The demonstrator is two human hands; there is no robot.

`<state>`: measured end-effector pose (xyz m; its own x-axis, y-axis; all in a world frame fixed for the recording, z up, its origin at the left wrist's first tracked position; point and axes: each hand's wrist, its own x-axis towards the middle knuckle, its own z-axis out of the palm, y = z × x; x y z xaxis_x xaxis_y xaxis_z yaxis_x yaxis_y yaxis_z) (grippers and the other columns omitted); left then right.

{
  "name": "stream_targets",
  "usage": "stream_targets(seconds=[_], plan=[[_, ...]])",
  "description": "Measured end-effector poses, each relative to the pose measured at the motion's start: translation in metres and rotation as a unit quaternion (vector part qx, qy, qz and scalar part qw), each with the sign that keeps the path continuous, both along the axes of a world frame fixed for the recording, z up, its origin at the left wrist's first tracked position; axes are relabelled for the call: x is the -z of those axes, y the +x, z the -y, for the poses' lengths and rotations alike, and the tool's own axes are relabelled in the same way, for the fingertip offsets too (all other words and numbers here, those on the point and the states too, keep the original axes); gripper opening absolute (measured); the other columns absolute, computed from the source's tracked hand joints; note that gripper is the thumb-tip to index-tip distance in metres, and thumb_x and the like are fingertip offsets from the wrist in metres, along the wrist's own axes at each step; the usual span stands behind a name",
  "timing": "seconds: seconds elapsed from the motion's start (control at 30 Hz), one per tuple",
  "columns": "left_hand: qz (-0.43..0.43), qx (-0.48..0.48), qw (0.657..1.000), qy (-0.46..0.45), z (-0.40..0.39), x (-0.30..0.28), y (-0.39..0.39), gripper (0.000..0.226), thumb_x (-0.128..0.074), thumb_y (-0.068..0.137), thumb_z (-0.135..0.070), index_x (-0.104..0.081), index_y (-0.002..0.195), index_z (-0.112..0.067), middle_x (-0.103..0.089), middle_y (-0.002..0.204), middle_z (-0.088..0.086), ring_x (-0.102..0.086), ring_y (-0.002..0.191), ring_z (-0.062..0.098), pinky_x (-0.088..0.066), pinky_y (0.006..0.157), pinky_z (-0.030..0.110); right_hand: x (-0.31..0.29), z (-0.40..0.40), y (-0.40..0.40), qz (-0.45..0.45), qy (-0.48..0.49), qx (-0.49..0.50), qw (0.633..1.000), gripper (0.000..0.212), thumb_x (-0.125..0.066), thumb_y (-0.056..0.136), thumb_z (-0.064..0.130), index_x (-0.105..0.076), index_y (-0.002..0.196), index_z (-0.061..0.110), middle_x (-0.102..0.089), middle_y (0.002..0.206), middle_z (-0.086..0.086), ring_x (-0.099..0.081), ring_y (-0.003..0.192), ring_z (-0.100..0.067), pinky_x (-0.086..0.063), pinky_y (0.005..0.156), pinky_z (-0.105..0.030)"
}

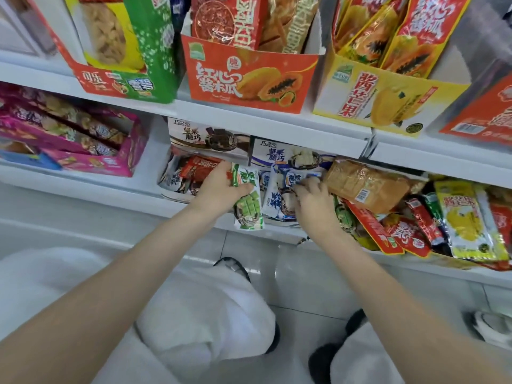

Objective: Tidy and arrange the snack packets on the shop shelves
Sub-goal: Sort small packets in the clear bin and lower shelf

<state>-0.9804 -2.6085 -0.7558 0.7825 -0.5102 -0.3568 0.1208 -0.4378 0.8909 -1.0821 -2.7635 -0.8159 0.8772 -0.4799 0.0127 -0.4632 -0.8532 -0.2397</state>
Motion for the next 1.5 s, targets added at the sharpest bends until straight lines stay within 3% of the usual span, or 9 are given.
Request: stream_targets(seconds=[0.1,0.23,0.4,0.53,0.73,1.0,1.17,1.33,1.5], plan=[[-0.022,0.006,1.000,0.003,-0.005,-0.002,-0.006,0.039,-0.060,0.088,-0.008,-0.043,0.123,-0.009,-0.055,0.087,-0.007,-0.053,0.076,0.002,-0.041,0.054,0.005,-0.007,0.006,-0.002,-0.054,0.046,0.003,0.997,0.042,-0.040,0.094,0.013,-0.043,0.136,0.015,-0.042,0.141,-0.009,-0.032,0.129,-0.033,-0.029,0.100,-0.044],[-0.130,0.013,0.991,0.002,-0.004,-0.005,-0.011,0.024,-0.053,0.092,-0.010,-0.048,0.116,-0.013,-0.063,0.103,0.005,-0.062,0.083,0.014,-0.056,0.061,0.021,-0.036,0.000,-0.027,0.076,0.183,0.045,0.979,0.036,-0.045,0.095,0.014,-0.048,0.131,0.010,-0.052,0.131,-0.010,-0.045,0.120,-0.026,-0.032,0.099,-0.031],[-0.188,0.016,0.981,-0.050,0.024,-0.009,-0.038,0.006,-0.053,0.092,-0.006,-0.052,0.098,-0.007,-0.064,0.099,0.013,-0.065,0.076,0.018,-0.057,0.056,0.021,-0.059,-0.029,-0.073,0.110,0.611,0.145,0.770,0.040,-0.065,0.084,0.009,-0.047,0.119,0.014,-0.067,0.092,-0.011,-0.066,0.067,-0.018,-0.055,0.063,-0.025],[-0.141,0.090,0.986,-0.015,0.046,-0.007,-0.056,0.020,-0.050,0.093,-0.005,-0.054,0.111,0.001,-0.062,0.099,0.013,-0.064,0.078,0.017,-0.057,0.067,0.021,-0.069,-0.001,-0.111,0.203,0.555,0.238,0.771,0.030,-0.061,0.083,-0.006,-0.053,0.104,0.014,-0.059,0.059,-0.002,-0.056,0.047,-0.013,-0.042,0.044,-0.020],[-0.048,0.173,0.983,0.039,0.084,0.000,-0.085,0.015,-0.052,0.090,-0.002,-0.058,0.105,-0.003,-0.064,0.090,0.013,-0.062,0.082,0.021,-0.054,0.081,0.030,-0.098,0.069,-0.170,0.235,0.449,0.262,0.821,0.031,-0.041,0.090,-0.010,-0.062,0.088,0.012,-0.058,0.079,-0.005,-0.054,0.045,-0.012,-0.042,0.043,-0.018],[-0.212,0.236,0.946,0.066,0.138,0.009,-0.142,0.033,-0.047,0.097,-0.019,-0.046,0.130,-0.021,-0.054,0.119,0.014,-0.058,0.108,0.024,-0.050,0.083,0.022,-0.094,0.101,-0.200,0.223,0.423,0.284,0.831,0.026,-0.044,0.089,-0.006,-0.066,0.097,0.006,-0.061,0.093,-0.015,-0.059,0.058,-0.013,-0.050,0.051,-0.014],[-0.315,0.191,0.929,0.025,0.160,0.012,-0.160,0.037,-0.049,0.094,-0.008,-0.045,0.131,-0.008,-0.060,0.117,0.010,-0.059,0.099,0.018,-0.044,0.090,0.023,-0.077,0.100,-0.206,0.215,0.463,0.301,0.806,0.026,-0.043,0.090,-0.008,-0.064,0.098,0.005,-0.059,0.095,-0.015,-0.057,0.064,-0.021,-0.049,0.048,-0.012],[-0.132,0.212,0.968,0.032,0.159,0.010,-0.151,0.039,-0.054,0.082,0.011,-0.059,0.116,-0.007,-0.059,0.122,0.008,-0.057,0.110,0.017,-0.045,0.098,0.027,-0.066,0.108,-0.213,0.260,0.497,0.325,0.761,0.024,-0.047,0.089,-0.006,-0.066,0.099,0.006,-0.061,0.091,-0.008,-0.059,0.065,-0.013,-0.053,0.061,-0.019],[0.023,0.172,0.985,-0.017,0.156,-0.018,-0.119,0.034,-0.065,0.079,0.002,-0.062,0.112,-0.004,-0.066,0.102,0.006,-0.062,0.091,0.016,-0.052,0.075,0.016,-0.067,0.109,-0.216,0.380,0.560,0.343,0.651,0.026,-0.041,0.090,-0.005,-0.066,0.090,0.002,-0.065,0.080,-0.010,-0.063,0.058,-0.013,-0.052,0.059,-0.019]])
